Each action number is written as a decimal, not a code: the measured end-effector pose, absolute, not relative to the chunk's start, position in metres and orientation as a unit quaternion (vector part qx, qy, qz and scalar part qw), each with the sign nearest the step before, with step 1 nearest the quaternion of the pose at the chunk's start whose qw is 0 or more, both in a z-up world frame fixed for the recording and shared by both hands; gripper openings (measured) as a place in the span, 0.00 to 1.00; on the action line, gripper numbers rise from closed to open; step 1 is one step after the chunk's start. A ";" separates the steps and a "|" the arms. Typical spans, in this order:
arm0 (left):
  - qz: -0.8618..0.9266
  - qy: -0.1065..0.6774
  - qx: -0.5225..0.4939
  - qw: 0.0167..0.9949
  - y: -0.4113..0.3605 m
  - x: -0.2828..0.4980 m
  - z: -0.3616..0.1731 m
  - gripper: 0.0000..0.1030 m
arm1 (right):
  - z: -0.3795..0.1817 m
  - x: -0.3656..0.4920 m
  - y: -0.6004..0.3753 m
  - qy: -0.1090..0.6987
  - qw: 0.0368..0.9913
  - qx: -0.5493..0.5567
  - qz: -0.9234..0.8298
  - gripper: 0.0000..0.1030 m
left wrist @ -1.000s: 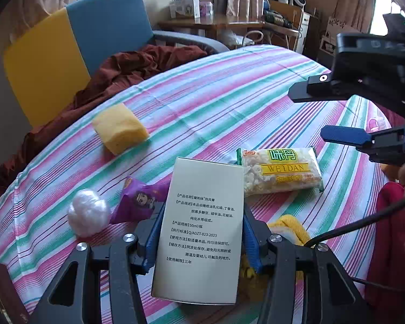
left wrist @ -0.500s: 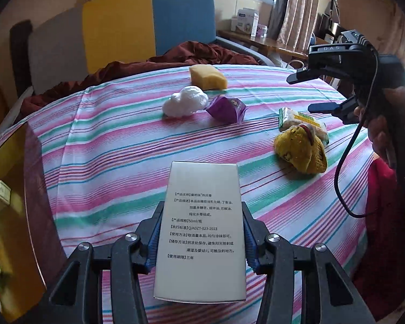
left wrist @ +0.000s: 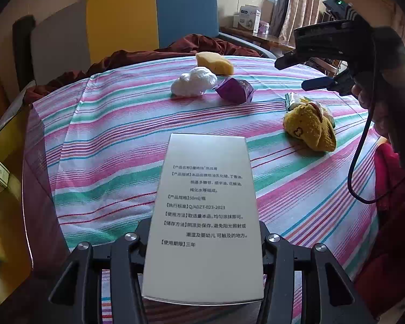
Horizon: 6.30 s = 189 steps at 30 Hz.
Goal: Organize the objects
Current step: 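Grasp the white printed box with the left gripper, then grasp the purple snack packet with the right gripper while the left gripper holds the box, then carry the white box into the gold tray and open the left gripper, then carry the purple packet into the gold tray and open the right gripper, then withdraw both grippers from the tray toward the remaining items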
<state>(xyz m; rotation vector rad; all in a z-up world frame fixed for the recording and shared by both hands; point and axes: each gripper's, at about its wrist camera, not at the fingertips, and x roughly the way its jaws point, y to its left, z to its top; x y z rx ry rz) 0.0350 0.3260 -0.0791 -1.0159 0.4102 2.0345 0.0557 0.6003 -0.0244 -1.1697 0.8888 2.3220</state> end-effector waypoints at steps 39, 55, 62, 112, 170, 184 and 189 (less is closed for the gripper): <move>0.805 0.128 -0.407 0.413 0.305 0.036 -0.066 0.49 | -0.075 0.008 0.480 0.081 0.071 -0.562 0.820 0.34; 0.864 0.015 -0.430 0.262 0.171 -0.053 -0.007 0.49 | -0.073 0.015 0.469 0.034 0.078 -0.555 0.828 0.34; 0.860 -0.043 -0.484 0.156 0.093 -0.122 -0.014 0.49 | -0.075 0.014 0.466 0.024 0.077 -0.554 0.829 0.34; 0.928 -0.046 -0.367 0.038 -0.024 -0.036 0.010 0.76 | -0.025 -0.056 0.192 0.025 -0.175 -0.497 0.850 0.33; 0.893 0.134 -0.350 0.249 0.208 -0.015 0.030 0.95 | -0.010 0.085 0.620 0.333 0.282 -0.351 0.828 0.51; 0.854 0.121 -0.395 0.316 0.344 -0.058 0.026 0.96 | -0.017 0.135 0.659 0.442 0.345 -0.293 0.775 0.57; 0.846 0.133 -0.396 0.333 0.391 -0.076 0.026 0.96 | -0.020 0.138 0.663 0.467 0.332 -0.289 0.767 0.60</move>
